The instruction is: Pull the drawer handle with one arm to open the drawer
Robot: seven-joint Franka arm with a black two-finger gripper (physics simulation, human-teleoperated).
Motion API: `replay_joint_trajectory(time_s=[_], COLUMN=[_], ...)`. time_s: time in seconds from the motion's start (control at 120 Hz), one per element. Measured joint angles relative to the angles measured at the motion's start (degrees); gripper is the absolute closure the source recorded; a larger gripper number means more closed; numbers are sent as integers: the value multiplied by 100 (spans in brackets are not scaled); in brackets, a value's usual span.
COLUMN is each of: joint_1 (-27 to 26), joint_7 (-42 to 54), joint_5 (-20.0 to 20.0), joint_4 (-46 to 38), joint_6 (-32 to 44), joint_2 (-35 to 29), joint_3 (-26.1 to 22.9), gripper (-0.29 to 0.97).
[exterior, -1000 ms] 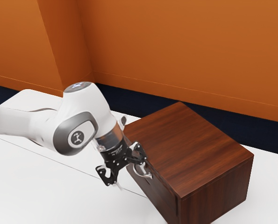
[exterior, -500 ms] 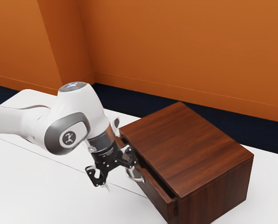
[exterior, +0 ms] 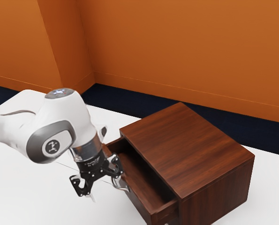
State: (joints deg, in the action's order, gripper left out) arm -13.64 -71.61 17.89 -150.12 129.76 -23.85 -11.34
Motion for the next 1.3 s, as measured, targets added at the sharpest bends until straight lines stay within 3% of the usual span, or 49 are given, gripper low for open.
replay_joint_trajectory(time_s=[0.617, 1.3], joint_1=[117, 294], joint_7=[-55, -65], joint_5=[-42, 2], joint_4=[-489, -555], joint_6=[-482, -1319], joint_2=[-762, -1142], joint_3=[0, 9], gripper=[13, 14])
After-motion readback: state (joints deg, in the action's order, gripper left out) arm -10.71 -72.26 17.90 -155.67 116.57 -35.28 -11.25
